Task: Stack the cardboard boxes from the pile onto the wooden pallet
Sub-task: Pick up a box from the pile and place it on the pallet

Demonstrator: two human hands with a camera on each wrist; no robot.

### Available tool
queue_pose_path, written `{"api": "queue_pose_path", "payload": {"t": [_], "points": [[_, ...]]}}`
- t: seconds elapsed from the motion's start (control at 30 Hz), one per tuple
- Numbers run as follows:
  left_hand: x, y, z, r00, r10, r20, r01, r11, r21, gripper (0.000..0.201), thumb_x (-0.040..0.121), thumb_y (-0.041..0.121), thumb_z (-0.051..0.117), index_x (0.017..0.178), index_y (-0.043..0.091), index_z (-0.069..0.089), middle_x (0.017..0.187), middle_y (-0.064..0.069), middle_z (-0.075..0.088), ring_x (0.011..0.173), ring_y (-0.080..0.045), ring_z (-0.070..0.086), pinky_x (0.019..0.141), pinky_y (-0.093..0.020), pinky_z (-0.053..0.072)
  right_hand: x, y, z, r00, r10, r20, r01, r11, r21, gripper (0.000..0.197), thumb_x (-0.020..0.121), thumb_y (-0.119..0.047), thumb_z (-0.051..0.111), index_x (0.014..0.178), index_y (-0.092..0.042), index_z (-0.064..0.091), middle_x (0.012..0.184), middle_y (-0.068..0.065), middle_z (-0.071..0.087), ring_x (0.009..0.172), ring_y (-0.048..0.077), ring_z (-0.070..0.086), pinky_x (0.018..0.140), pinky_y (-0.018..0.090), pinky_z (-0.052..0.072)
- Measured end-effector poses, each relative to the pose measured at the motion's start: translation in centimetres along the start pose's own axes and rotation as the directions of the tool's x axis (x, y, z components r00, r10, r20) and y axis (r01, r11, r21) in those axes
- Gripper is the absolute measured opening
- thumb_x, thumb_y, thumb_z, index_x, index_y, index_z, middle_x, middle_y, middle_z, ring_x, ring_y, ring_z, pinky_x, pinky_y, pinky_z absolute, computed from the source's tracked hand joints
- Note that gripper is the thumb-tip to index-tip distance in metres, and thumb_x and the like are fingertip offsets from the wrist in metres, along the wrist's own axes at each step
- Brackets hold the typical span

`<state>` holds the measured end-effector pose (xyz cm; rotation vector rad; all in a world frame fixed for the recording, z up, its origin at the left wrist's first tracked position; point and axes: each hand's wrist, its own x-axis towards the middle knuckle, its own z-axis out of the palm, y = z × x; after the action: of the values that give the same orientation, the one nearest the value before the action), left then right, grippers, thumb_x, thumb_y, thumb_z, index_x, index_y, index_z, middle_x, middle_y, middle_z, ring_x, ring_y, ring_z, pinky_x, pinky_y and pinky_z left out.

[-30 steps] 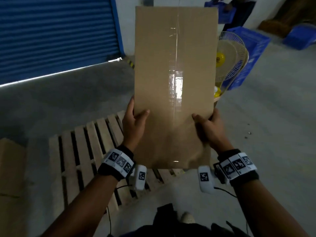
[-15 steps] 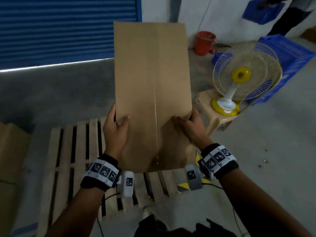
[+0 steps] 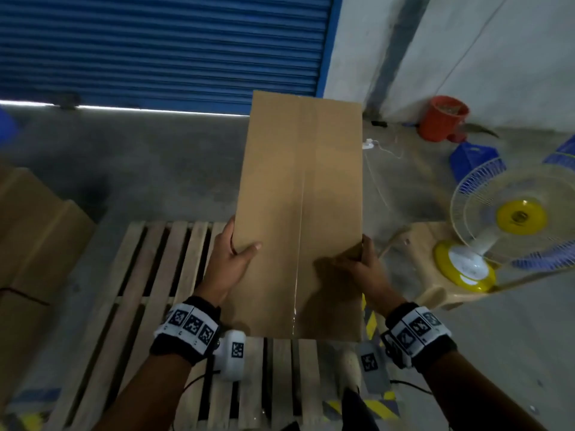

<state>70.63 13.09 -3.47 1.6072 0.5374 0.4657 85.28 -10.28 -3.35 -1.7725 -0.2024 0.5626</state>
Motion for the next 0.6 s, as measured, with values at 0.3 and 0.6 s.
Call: {"api": "queue_pose_path", "payload": {"t": [0.3, 0.6], "points": [[11.6, -4.9, 7.4, 0.948, -0.268, -0.171, 0.286, 0.954, 0.094, 0.057, 0.087, 0.025, 0.076, 0.140, 0.028, 0.053, 0.124, 0.011, 0.069, 0.115, -0.009, 0.065, 0.104, -0.047, 0.051, 16.8, 4.5, -2.1, 0.995, 0.084, 0.057, -0.089, 0.993, 0.073, 0.064, 0.079, -0.014, 0.079, 0.123, -0.042, 0.043, 0.121, -0.002, 0.060, 0.104, 0.013, 0.060, 0.086, 0.036, 0.054], [24.3, -16.2, 12.1, 0.905, -0.394, -0.160, 0.418, 0.894, 0.160, 0.054, 0.091, 0.027, 0.073, 0.141, 0.027, 0.052, 0.128, 0.008, 0.067, 0.118, -0.012, 0.063, 0.105, -0.048, 0.050, 32.7, 13.7, -1.8, 0.965, 0.226, 0.134, -0.230, 0.973, 0.014, 0.078, 0.062, -0.049, 0.079, 0.129, -0.052, 0.040, 0.131, -0.002, 0.056, 0.118, 0.023, 0.057, 0.099, 0.054, 0.050]]}}
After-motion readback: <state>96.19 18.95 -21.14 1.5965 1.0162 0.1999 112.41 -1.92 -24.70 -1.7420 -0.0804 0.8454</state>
